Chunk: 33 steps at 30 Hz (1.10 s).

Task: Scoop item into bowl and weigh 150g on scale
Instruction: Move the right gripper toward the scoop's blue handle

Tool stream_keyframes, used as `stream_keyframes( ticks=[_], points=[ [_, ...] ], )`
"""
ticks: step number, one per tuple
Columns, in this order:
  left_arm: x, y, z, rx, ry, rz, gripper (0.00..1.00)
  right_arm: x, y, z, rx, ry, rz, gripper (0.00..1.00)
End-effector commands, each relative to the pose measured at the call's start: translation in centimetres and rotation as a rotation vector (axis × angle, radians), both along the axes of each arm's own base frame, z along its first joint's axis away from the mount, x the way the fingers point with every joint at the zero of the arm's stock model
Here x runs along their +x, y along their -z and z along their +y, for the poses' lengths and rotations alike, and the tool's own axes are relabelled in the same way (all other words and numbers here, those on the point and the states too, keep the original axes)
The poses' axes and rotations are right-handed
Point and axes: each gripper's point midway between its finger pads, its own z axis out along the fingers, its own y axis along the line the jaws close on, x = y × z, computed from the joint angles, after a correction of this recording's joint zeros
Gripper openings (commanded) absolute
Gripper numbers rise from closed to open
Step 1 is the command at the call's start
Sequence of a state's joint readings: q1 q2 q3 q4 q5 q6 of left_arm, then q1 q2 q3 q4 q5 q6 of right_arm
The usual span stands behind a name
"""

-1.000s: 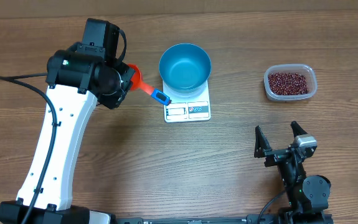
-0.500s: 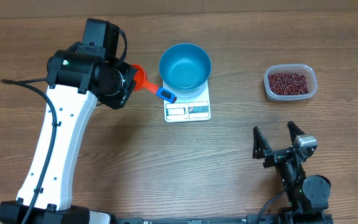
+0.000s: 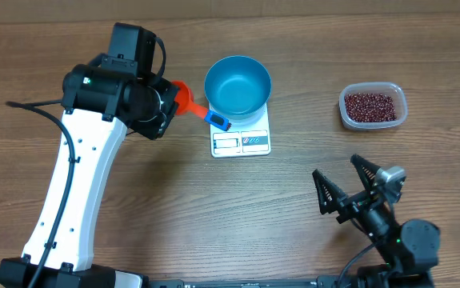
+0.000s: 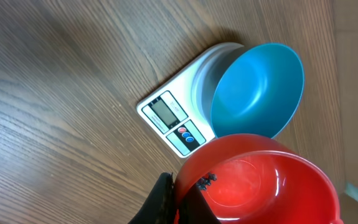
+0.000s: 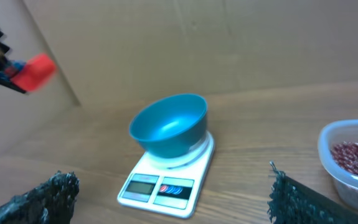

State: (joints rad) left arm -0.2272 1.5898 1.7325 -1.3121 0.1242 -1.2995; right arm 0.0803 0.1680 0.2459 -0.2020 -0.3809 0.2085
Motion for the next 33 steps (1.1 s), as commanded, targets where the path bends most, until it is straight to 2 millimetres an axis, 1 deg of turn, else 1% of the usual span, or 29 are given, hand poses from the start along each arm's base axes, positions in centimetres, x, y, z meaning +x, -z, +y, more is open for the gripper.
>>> stream_keyframes(
  ticks=[1, 5, 10, 12, 14, 21, 23, 26, 30, 31, 33],
  points=[
    [-0.2, -0.4, -0.7, -0.028, -0.028, -0.001, 0.04, -0.5, -4.2, 1.2, 0.013, -0.077, -0.002, 1.00],
    [-0.4, -0.4, -1.4, -0.050, -0.066, 0.015, 0.04, -0.1, -7.3, 2.0, 0.014, -0.125, 0.068, 1.00],
    [-0.9, -0.2, -2.8, -0.078, -0.113, 0.044, 0.04, -0.5, -11.8, 4.9, 0.033, -0.338, 0.107, 1.00],
    [-1.0, 0.1, -3.5, -0.079, -0.116, 0.057, 0.04, -0.4, -12.4, 5.6, 0.040, -0.388, 0.117, 1.00],
    [-1.1, 0.6, -4.3, -0.077, -0.104, 0.073, 0.04, 0.0, -12.3, 5.8, 0.044, -0.408, 0.127, 1.00],
    [-1.5, 3.3, -7.2, -0.047, -0.034, 0.150, 0.04, 1.3, -10.4, 6.4, 0.105, -0.436, 0.256, 1.00],
    [-1.6, 4.0, -7.9, -0.045, -0.022, 0.170, 0.04, 1.9, -9.6, 6.5, 0.124, -0.436, 0.301, 0.89],
    [-1.6, 4.7, -8.7, -0.053, -0.017, 0.195, 0.04, 3.1, -8.2, 6.6, 0.195, -0.416, 0.414, 0.80],
    [-1.5, 5.0, -8.8, -0.058, -0.023, 0.203, 0.04, 4.4, -6.4, 6.9, 0.263, -0.399, 0.534, 0.79],
    [-1.5, 5.0, -8.8, -0.059, -0.027, 0.204, 0.04, 4.6, -6.2, 7.1, 0.267, -0.403, 0.544, 0.77],
    [-1.5, 5.0, -8.8, -0.063, -0.043, 0.207, 0.04, 5.0, -6.0, 7.6, 0.287, -0.409, 0.566, 0.77]
  ],
)
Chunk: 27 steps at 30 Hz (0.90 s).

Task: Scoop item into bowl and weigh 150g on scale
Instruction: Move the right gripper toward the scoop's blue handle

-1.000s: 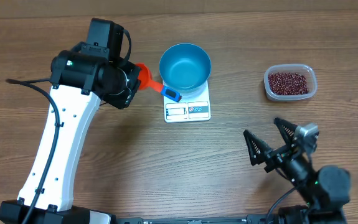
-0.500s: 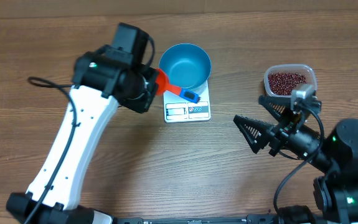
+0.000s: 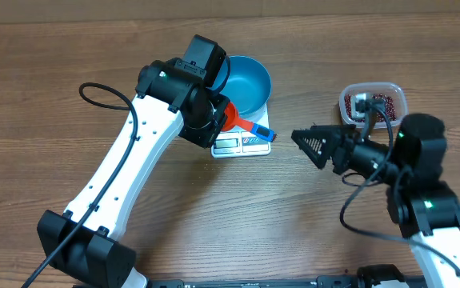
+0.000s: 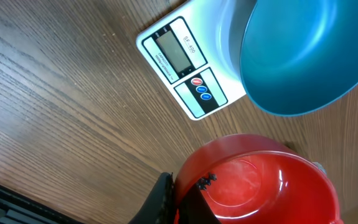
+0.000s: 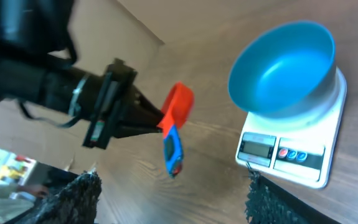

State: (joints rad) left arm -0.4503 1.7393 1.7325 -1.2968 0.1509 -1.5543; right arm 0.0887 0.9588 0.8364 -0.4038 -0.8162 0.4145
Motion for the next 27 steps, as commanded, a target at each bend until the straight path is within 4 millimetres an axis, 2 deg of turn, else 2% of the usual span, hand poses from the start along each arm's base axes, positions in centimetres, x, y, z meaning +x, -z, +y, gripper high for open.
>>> stream_keyframes(
  ticks=[1, 11, 18, 27],
  points=[
    [0.0, 0.0, -0.3, -0.015, -0.043, 0.016, 0.04, 0.1, -0.7, 1.1, 0.057, -0.019, 0.047, 0.76],
    [0.3, -0.1, -0.5, -0.026, -0.052, 0.006, 0.04, 1.2, 0.3, 2.4, 0.100, 0.035, 0.164, 0.73],
    [0.2, -0.2, -0.8, -0.044, -0.058, 0.013, 0.04, 1.2, -0.7, 3.5, 0.112, 0.011, 0.117, 0.73],
    [0.1, -0.3, -1.2, -0.069, -0.053, 0.022, 0.04, 1.7, -0.3, 3.6, 0.121, 0.063, 0.156, 0.72]
  ],
)
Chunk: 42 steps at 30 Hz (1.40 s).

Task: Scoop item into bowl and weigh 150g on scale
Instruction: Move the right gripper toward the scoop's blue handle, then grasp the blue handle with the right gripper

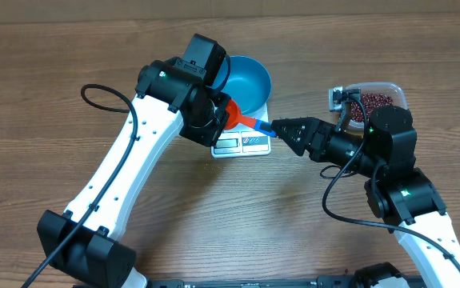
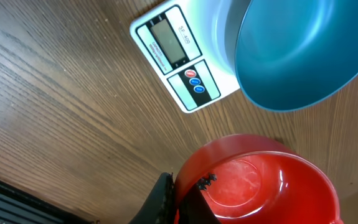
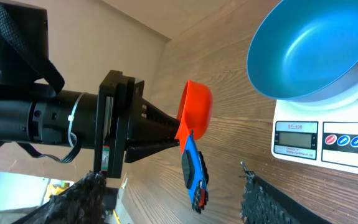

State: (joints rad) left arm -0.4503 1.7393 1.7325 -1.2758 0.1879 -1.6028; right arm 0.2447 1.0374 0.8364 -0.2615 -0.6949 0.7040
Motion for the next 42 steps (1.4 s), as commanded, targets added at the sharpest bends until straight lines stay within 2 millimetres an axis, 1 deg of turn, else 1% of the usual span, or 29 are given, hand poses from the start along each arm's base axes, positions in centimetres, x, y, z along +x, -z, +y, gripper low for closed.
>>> stream_keyframes(
  ticks=[1, 5, 10, 14, 18, 25, 28, 34, 40, 42],
  points=[
    [0.0, 0.0, -0.5, -0.020, -0.017, 0.013, 0.04, 0.4, -0.7, 0.0, 0.012, 0.024, 0.000, 0.72],
    [0.0, -0.1, -0.6, -0.028, -0.015, 0.013, 0.04, 0.5, -0.6, 0.1, 0.012, 0.024, 0.001, 0.72],
    [0.1, -0.2, -0.8, -0.035, -0.013, 0.008, 0.04, 0.9, -0.5, -0.2, 0.030, 0.063, 0.037, 0.68],
    [0.1, -0.3, -1.2, -0.048, -0.005, 0.001, 0.04, 0.9, -1.0, 0.1, 0.042, 0.060, 0.023, 0.67],
    [0.1, -0.4, -1.4, -0.061, 0.000, 0.003, 0.04, 0.5, -1.2, 1.1, 0.045, 0.028, 0.010, 0.67],
    [-0.6, -0.4, -2.5, -0.074, 0.033, 0.012, 0.04, 0.6, 0.7, 3.5, 0.024, -0.009, 0.058, 0.65],
    [-0.9, -0.4, -2.9, -0.072, 0.047, 0.012, 0.04, 0.9, 1.1, 4.4, 0.025, -0.029, 0.054, 0.64],
    [-1.0, -0.4, -3.1, -0.071, 0.050, 0.010, 0.05, 1.6, 1.2, 4.6, 0.027, -0.022, 0.039, 0.56],
    [-0.4, -0.2, -2.1, -0.020, 0.027, -0.017, 0.04, 1.6, 1.3, 4.6, 0.024, -0.019, 0.042, 0.45],
    [-0.3, -0.2, -2.1, -0.018, 0.027, -0.018, 0.04, 1.6, 1.4, 4.6, 0.023, -0.019, 0.045, 0.40]
  ],
)
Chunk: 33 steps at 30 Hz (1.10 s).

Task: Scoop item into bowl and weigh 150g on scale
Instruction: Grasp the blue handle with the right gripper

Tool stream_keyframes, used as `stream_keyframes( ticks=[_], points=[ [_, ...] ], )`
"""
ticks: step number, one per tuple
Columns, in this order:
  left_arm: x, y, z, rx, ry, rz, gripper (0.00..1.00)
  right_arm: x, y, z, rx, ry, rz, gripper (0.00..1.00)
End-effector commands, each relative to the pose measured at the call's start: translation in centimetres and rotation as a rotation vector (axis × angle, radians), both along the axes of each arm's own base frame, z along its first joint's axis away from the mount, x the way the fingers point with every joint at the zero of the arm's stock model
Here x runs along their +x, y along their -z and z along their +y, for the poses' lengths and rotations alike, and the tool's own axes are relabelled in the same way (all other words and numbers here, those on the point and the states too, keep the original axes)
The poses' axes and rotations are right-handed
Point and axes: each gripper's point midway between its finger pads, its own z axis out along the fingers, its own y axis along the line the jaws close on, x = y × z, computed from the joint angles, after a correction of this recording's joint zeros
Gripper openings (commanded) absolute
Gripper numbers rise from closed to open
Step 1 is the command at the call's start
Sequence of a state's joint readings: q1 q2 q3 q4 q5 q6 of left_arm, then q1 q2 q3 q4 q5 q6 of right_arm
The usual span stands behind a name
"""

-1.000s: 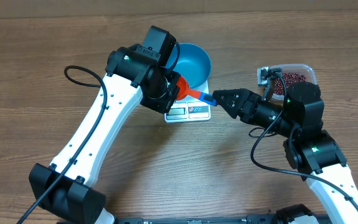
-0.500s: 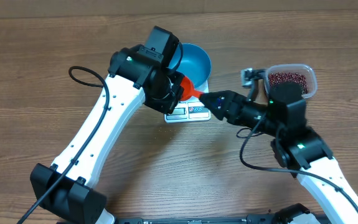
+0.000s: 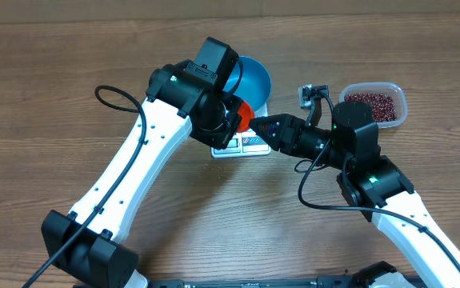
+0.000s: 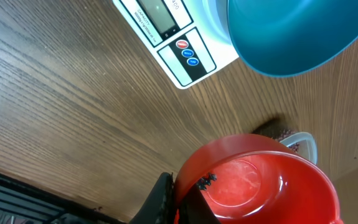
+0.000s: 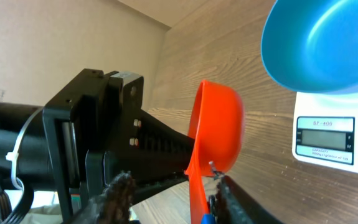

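Observation:
My left gripper [image 3: 231, 120] is shut on the rim of the red scoop [image 3: 244, 118], which it holds in the air over the scale's front; the scoop's cup [image 4: 259, 180] fills the bottom of the left wrist view. My right gripper [image 5: 172, 199] is open, its fingers on either side of the scoop's handle [image 5: 197, 186]. One finger [image 5: 228, 190] is close to the handle, the other [image 5: 119, 193] well apart from it. The empty blue bowl [image 3: 250, 76] sits on the white scale [image 3: 242, 144]. Red beans fill a clear tub [image 3: 371, 104].
The wooden table [image 3: 214, 216] runs under both arms. The left arm's white link [image 3: 134, 176] crosses the table's left half, with a black cable [image 3: 106, 96] looping beside it. The right arm's cable [image 3: 318, 180] hangs in front of the tub.
My right gripper has moved left, from just off the end of the scoop's blue handle to straddling the handle. The left gripper with the scoop has shifted slightly to the right.
My left gripper first held the scoop to the left of the bowl while the right arm rested open at the front right. Then the scoop was over the scale's front and the right gripper faced it. It came to the handle's tip and now straddles it.

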State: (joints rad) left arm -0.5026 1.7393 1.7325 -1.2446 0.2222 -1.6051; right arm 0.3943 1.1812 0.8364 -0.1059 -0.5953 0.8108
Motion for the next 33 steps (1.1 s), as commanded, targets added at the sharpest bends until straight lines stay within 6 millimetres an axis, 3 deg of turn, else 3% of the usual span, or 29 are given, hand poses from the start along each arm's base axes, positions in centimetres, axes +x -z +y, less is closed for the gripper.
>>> stream_keyframes(
  ticks=[1, 13, 20, 21, 26, 27, 29, 33],
  points=[
    [0.4, 0.2, 0.4, 0.025, -0.033, -0.006, 0.04, 0.2, -0.8, 0.1, 0.003, 0.007, -0.018, 0.38],
    [0.4, 0.2, 0.5, 0.029, -0.036, -0.007, 0.04, 0.1, -0.6, 0.0, 0.000, 0.007, -0.010, 0.13],
    [0.4, 0.2, 0.5, 0.029, -0.035, -0.009, 0.07, 0.1, -0.5, 0.0, -0.001, 0.007, -0.008, 0.04],
    [0.4, 0.2, 0.5, 0.029, -0.035, -0.009, 0.13, 0.1, -0.5, 0.0, -0.001, 0.007, -0.008, 0.04],
    [0.4, 0.2, 0.5, 0.029, -0.035, -0.009, 0.65, 0.1, -0.5, 0.0, -0.001, 0.007, -0.009, 0.04],
    [0.5, 0.2, 0.5, 0.030, -0.035, -0.009, 0.70, 0.1, -0.5, 0.0, -0.002, 0.008, -0.009, 0.04],
    [0.5, 0.2, 0.6, 0.036, -0.037, -0.013, 0.75, 0.2, -0.5, -0.1, -0.004, 0.014, -0.010, 0.04],
    [1.1, 0.3, 1.5, 0.093, -0.019, -0.053, 0.73, 0.3, -0.4, -0.2, -0.016, 0.017, -0.023, 0.04]
  ],
)
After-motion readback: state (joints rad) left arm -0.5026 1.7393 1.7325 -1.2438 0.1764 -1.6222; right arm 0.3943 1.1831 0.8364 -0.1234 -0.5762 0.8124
